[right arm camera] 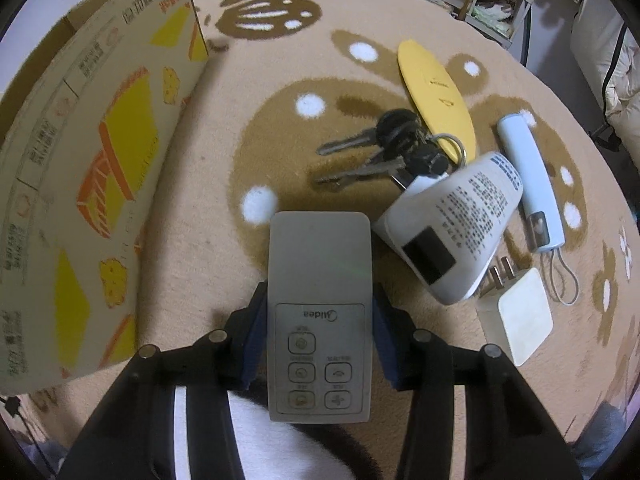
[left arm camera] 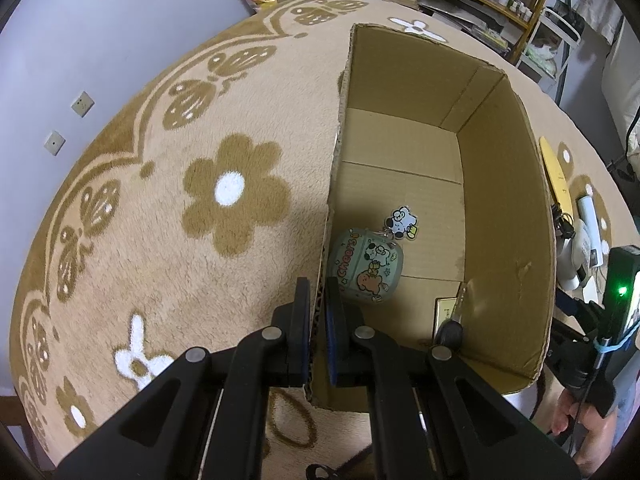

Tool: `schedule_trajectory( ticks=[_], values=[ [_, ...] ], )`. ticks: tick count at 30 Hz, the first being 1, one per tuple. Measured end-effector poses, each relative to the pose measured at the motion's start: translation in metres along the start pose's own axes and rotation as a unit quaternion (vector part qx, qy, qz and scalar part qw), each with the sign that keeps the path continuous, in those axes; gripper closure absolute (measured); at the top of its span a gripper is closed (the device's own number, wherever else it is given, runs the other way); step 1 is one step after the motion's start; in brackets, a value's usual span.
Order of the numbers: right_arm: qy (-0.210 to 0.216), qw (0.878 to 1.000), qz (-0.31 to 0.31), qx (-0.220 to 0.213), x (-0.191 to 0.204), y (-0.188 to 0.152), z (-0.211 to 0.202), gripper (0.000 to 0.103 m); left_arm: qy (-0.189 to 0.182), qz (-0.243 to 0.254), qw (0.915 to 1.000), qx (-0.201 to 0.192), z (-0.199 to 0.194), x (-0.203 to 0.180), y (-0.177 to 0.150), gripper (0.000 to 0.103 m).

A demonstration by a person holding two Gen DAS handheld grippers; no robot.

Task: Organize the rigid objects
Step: 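Grasp the white remote control with the right gripper, then lift the white remote with the right gripper and carry it over the box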

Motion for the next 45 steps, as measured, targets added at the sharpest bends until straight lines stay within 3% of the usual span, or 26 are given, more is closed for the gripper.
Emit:
schedule_trajectory(
  ticks=[19, 25, 33, 45],
  values=[
    [0.043, 0.996, 0.016, -0.075, 0.024, 0.038, -0.063, 0.052, 0.007, 0.016, 0.9998, 0.000, 0.000, -0.002, 0.001, 0.097],
    [0.074, 0.992, 0.015, -0.100, 0.027, 0.067, -0.079, 0.052, 0.005, 0.010, 0.9999, 0.001, 0.000, -0.002, 0.001, 0.097],
    [0.068, 0.986, -0.008, -0.149, 0.033, 0.114, -0.115, 0.052, 0.007, 0.010, 0.9999, 0.000, 0.000, -0.002, 0.001, 0.097],
    [0.096, 0.976, -0.037, -0.190, 0.082, 0.153, -0.150, 0.052, 0.001, 0.000, 1.0000, 0.001, 0.001, 0.000, 0.000, 0.097]
  ],
)
Point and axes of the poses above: each gripper's, at about its wrist camera, not at the fingertips, and z roughly the way its jaws point, x to its left, y to its top, the point moved 6 cm from there along z, roughly the way its jaws point, and after that the axes turned 13 degrees about -x, right-handed, at the moved point
